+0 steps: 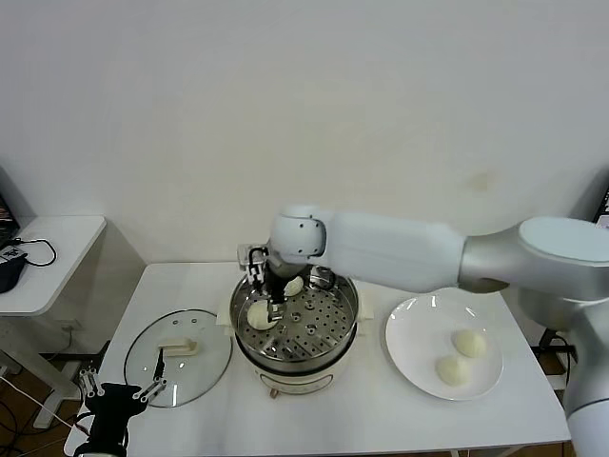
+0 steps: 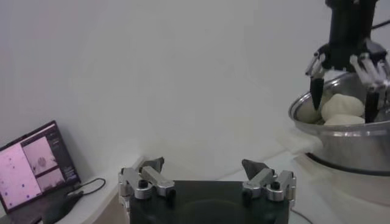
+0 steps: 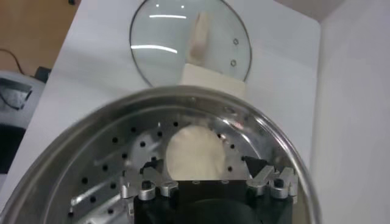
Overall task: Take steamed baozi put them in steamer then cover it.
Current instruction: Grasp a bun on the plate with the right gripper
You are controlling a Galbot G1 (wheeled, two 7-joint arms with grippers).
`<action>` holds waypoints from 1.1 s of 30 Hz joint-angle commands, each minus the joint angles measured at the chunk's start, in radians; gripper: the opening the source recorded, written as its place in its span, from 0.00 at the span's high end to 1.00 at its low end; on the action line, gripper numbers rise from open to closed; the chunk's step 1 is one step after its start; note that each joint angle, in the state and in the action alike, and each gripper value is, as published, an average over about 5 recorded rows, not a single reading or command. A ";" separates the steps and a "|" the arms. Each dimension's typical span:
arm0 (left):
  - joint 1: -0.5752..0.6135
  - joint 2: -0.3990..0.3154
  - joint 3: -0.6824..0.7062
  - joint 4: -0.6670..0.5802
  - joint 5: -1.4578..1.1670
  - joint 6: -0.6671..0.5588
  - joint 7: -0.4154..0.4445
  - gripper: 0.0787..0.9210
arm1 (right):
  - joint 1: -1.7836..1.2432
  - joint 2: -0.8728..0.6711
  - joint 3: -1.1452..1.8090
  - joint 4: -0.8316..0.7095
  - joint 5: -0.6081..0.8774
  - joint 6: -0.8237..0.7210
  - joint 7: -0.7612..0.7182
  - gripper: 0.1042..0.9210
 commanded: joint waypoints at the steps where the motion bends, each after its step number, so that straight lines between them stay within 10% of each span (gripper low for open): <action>1: -0.003 0.002 0.009 -0.004 0.002 0.002 0.002 0.12 | 0.148 -0.229 -0.001 0.142 -0.055 0.060 -0.141 0.12; 18: -0.002 0.024 0.035 -0.003 0.004 0.002 0.005 0.12 | 0.139 -0.869 -0.049 0.468 -0.292 0.214 -0.244 0.12; 33: 0.007 0.025 0.030 0.018 0.011 0.001 0.005 0.12 | -0.685 -1.066 0.537 0.390 -0.591 0.363 -0.235 0.12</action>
